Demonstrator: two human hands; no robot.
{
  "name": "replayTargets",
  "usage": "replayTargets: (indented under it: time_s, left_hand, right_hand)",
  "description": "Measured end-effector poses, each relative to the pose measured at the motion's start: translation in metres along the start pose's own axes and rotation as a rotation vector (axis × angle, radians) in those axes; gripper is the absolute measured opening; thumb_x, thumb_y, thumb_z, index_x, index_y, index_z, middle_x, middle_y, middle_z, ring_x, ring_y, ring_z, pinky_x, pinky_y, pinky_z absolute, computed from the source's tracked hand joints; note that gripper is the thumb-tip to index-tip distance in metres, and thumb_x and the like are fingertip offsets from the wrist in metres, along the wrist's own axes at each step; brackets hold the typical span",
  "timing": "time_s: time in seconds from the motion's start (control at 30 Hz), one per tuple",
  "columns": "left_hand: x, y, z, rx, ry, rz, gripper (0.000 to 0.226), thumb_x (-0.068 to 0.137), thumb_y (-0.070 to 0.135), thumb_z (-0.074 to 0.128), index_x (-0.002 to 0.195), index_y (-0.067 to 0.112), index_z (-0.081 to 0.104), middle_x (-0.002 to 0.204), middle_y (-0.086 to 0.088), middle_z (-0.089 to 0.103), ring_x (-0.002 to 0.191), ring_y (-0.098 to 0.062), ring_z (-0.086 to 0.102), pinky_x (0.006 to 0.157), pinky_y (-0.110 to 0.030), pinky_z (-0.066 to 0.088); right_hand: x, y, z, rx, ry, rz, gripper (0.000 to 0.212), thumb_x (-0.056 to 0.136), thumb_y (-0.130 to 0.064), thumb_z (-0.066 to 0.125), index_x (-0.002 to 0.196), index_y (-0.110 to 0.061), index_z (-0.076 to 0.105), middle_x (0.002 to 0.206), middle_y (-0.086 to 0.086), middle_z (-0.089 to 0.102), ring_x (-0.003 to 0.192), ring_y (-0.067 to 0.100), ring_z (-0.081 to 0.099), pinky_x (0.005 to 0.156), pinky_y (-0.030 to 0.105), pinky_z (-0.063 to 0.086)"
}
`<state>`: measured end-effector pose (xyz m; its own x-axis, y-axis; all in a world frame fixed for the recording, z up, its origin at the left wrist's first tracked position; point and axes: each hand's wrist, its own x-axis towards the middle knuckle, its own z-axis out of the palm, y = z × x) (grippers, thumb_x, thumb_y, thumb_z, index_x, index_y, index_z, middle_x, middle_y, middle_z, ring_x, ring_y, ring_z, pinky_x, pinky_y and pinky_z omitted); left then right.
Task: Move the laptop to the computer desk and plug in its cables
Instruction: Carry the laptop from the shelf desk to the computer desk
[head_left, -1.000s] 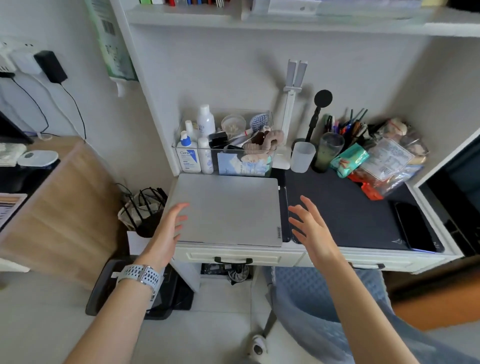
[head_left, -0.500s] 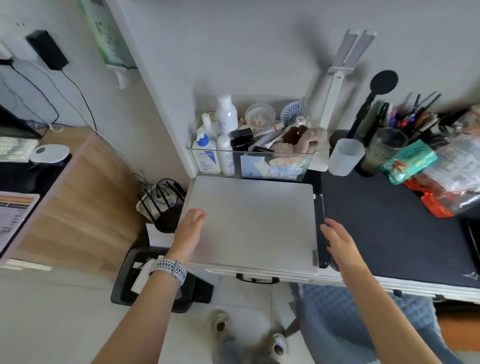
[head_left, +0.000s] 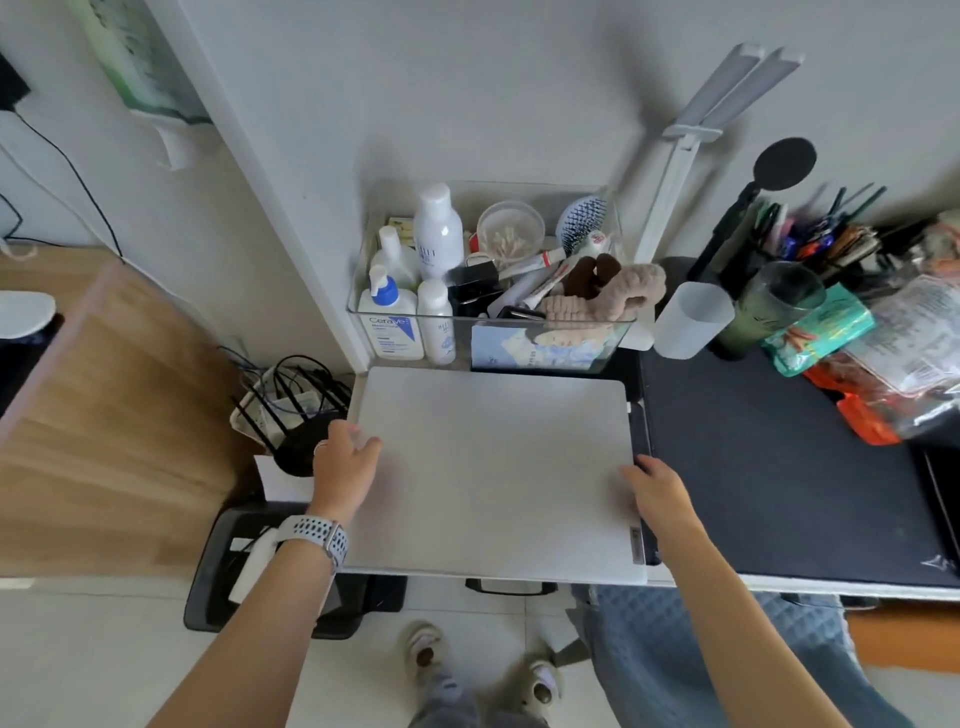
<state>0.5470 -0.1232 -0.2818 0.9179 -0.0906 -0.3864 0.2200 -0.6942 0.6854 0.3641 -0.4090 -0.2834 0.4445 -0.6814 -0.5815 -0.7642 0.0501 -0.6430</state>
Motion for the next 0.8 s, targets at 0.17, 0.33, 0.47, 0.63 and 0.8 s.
replayTargets:
  time_s: [0.17, 0.33, 0.47, 0.63, 0.8]
  left_hand:
    - [0.009, -0.002, 0.005, 0.091, 0.032, -0.029, 0.036, 0.086, 0.021, 0.061, 0.114, 0.001, 0.049, 0.111, -0.021, 0.053, 0.103, -0.036, 0.051, 0.078, -0.037, 0.043]
    - [0.013, 0.002, 0.013, 0.169, 0.046, -0.093, 0.056, 0.079, 0.037, 0.071, 0.113, 0.0, 0.047, 0.112, -0.025, 0.049, 0.107, -0.039, 0.046, 0.091, -0.047, 0.045]
    - [0.013, 0.005, 0.018, 0.228, 0.067, -0.121, 0.077, 0.072, 0.049, 0.076, 0.117, -0.005, 0.045, 0.118, -0.029, 0.052, 0.114, -0.041, 0.044, 0.091, -0.045, 0.042]
    - [0.014, 0.009, 0.018, 0.193, 0.041, -0.174, 0.083, 0.068, 0.049, 0.079, 0.122, -0.003, 0.044, 0.124, -0.027, 0.048, 0.117, -0.041, 0.042, 0.094, -0.047, 0.042]
    - [0.022, 0.007, 0.013, 0.031, -0.008, -0.239, 0.063, 0.068, 0.036, 0.082, 0.114, 0.0, 0.058, 0.114, -0.018, 0.06, 0.11, -0.036, 0.051, 0.091, -0.046, 0.049]
  right_hand:
    - [0.011, -0.007, 0.013, -0.167, 0.037, 0.007, 0.056, 0.086, -0.038, 0.061, 0.128, -0.007, 0.041, 0.12, 0.013, 0.05, 0.095, 0.029, 0.055, 0.076, 0.04, 0.048]
    - [0.019, -0.007, 0.015, -0.302, 0.067, 0.018, 0.059, 0.087, -0.039, 0.062, 0.127, -0.001, 0.041, 0.124, 0.016, 0.049, 0.101, 0.032, 0.053, 0.075, 0.038, 0.044]
    - [0.028, -0.006, 0.012, -0.295, 0.056, 0.039, 0.055, 0.085, -0.04, 0.064, 0.12, -0.001, 0.047, 0.118, 0.017, 0.056, 0.102, 0.035, 0.056, 0.082, 0.042, 0.05]
    - [0.03, -0.003, 0.009, -0.302, 0.048, 0.034, 0.053, 0.085, -0.038, 0.064, 0.119, 0.0, 0.05, 0.117, 0.018, 0.057, 0.103, 0.036, 0.057, 0.087, 0.047, 0.049]
    - [0.025, -0.001, 0.006, -0.33, 0.041, -0.002, 0.044, 0.09, -0.039, 0.057, 0.11, 0.0, 0.054, 0.113, 0.018, 0.058, 0.092, 0.033, 0.056, 0.075, 0.039, 0.047]
